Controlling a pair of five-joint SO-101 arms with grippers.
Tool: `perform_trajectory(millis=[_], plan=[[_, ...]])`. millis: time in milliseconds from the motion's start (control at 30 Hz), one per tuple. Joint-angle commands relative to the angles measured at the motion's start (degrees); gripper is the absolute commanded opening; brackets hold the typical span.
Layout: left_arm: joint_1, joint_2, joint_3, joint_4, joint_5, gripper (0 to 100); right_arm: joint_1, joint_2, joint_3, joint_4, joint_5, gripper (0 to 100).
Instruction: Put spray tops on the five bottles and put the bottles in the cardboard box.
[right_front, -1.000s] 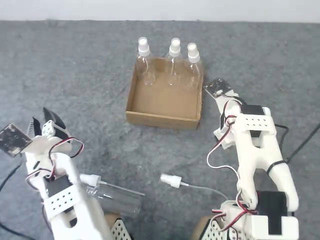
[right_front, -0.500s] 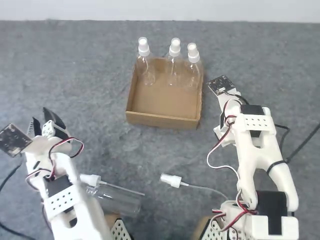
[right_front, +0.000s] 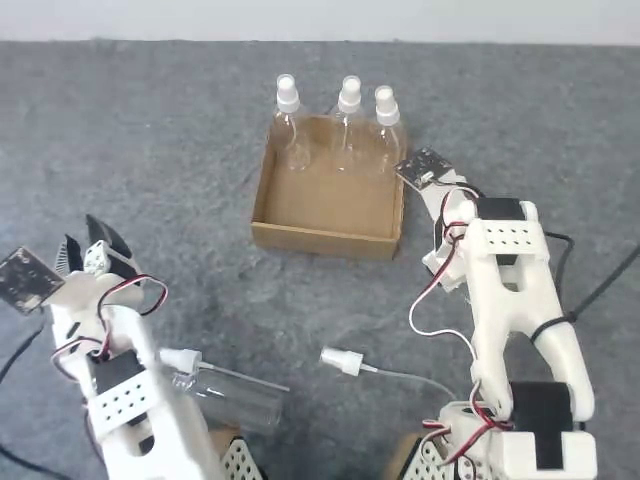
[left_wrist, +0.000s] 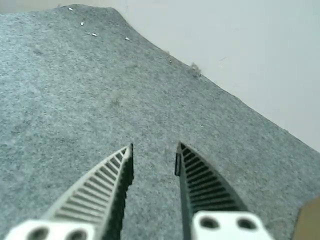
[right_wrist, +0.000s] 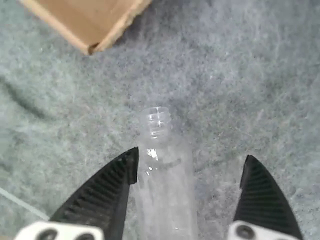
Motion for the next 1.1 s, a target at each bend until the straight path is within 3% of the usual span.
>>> perform_trajectory(millis=[0,300,933,1067], plan=[[0.2,-1.2,-1.8,-1.8,-0.4,13,-0.5,0.0,-2.8,1.7,6.4,27.1],[0.2,-1.2,-1.8,-1.8,-0.4,13,-0.3,9.4,-2.7,1.5,12.0,27.1],[0.3,-1.2,-1.8,-1.8,-0.4,13,1.8,11.8,-4.1,3.3,9.9,27.0],[0.3,-1.2,-1.8,-1.8,-0.4,13,1.7,11.8,-4.1,3.4,9.9,19.2]])
